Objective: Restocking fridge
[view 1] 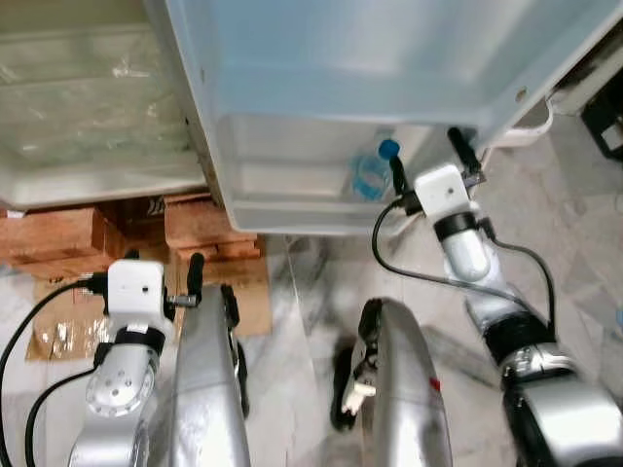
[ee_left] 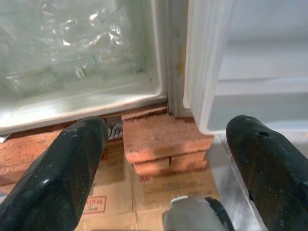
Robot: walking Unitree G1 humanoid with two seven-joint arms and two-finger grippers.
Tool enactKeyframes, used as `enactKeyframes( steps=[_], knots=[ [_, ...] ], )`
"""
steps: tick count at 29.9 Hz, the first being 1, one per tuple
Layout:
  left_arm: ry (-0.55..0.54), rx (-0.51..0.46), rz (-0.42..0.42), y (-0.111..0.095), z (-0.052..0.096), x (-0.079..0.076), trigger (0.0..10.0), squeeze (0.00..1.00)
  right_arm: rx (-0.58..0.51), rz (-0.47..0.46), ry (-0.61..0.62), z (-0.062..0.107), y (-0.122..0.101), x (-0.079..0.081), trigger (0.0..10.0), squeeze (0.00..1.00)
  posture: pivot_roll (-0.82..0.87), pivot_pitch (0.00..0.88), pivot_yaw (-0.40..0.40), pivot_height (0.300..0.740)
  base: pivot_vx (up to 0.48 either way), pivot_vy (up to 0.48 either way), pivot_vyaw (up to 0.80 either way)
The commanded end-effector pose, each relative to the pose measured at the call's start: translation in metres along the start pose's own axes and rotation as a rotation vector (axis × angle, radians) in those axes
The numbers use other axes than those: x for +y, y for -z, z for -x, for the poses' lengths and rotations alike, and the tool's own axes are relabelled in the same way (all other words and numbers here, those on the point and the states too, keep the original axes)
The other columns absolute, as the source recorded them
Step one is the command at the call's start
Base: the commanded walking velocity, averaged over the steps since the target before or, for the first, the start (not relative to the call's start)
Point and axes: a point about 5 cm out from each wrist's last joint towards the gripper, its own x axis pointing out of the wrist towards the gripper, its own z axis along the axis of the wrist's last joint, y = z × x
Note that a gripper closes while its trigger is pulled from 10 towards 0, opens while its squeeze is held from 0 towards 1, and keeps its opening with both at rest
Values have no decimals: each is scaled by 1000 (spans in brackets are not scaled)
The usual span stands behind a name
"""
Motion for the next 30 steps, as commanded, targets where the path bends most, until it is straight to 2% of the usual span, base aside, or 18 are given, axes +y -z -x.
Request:
enactKeyframes(
  steps=[1,2,3,4,8,10,12,13,14,15,17,18,21,24,26,27,28,30],
  knots=[
    [-15,18,0,7,0,1,10000,0,64,-91,54,14,8,-7,10000,1000,84,115,-94,555,0,0,0],
    [-11,8,6,7,-4,-1,10000,0,75,-160,40,23,6,2,10000,1000,79,97,-93,555,0,0,0],
    [-11,8,6,7,-4,-1,10000,0,75,-160,40,23,6,2,10000,1000,79,97,-93,555,0,0,0],
    [-9,-1,11,6,-9,-2,10000,0,86,-219,28,29,4,8,10000,1000,76,84,-93,555,0,0,0],
    [0,-31,19,1,-17,-5,10000,0,114,-338,-5,40,0,20,10000,1000,77,61,-92,555,0,0,0],
    [14,-45,25,-1,-21,-8,10000,0,125,-429,-68,44,-7,28,10000,1000,75,57,-90,555,0,0,0],
    [38,-49,28,1,-21,-12,10000,0,129,-505,-210,48,-15,40,10000,1000,67,50,-87,555,0,0,0],
    [38,-49,28,1,-21,-12,10000,0,129,-505,-210,48,-15,40,10000,1000,67,50,-87,555,0,0,0],
    [49,-45,27,3,-20,-13,10000,0,128,-523,-322,53,-19,45,10000,1000,64,48,-87,555,0,0,0],
    [52,-44,27,3,-20,-13,10000,0,127,-524,-351,55,-20,46,10000,1000,62,47,-87,555,0,0,0],
    [63,-40,33,5,-20,-15,10000,0,191,-565,-473,66,-15,48,10000,1000,60,46,-87,555,0,0,0],
    [71,-40,34,6,-20,-17,10000,0,220,-532,-542,75,-10,42,10000,1000,57,47,-88,555,0,0,0],
    [88,-41,40,6,-19,-19,10000,0,329,-524,-636,91,8,30,10000,1000,50,50,-86,555,0,0,0],
    [98,-40,46,6,-19,-20,10000,0,362,-497,-671,97,15,23,10000,1000,50,50,-86,555,0,0,0],
    [107,-36,52,7,-18,-21,10000,0,379,-495,-616,94,21,12,10000,1000,46,52,-82,555,0,0,0],
    [115,-34,56,8,-18,-22,10000,0,361,-483,-543,88,21,4,10000,1000,47,50,-81,555,0,0,0],
    [116,-34,56,8,-18,-22,10000,0,383,-490,-444,80,21,2,10000,1000,46,50,-79,555,0,0,0],
    [116,-34,55,8,-18,-22,10000,0,384,-533,-430,76,17,4,10000,1000,47,49,-78,555,0,0,0]
  ],
)
